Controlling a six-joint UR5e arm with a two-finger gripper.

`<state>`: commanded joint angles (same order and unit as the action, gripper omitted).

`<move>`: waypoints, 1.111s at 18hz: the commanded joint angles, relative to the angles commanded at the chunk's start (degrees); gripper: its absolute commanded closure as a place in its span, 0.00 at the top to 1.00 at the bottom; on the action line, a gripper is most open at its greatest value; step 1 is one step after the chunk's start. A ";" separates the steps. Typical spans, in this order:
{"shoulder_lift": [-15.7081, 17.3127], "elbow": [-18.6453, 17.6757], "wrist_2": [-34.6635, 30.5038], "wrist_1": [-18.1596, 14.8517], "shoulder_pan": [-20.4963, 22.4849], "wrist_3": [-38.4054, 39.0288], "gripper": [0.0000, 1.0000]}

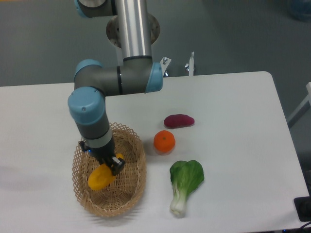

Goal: Pick up the mango from the basket
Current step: 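Lift the mango out of the basket and carry it toward the tangerine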

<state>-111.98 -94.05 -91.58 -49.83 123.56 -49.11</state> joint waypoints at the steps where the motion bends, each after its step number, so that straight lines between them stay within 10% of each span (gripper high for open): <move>1: 0.27 0.70 0.09 -0.09 0.97 -2.11 0.53; 12: 5.54 9.84 7.73 -21.60 17.04 -18.81 0.53; 20: 6.24 13.80 9.67 -27.07 27.77 -35.07 0.53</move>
<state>-105.73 -80.25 -81.91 -76.90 151.34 -84.18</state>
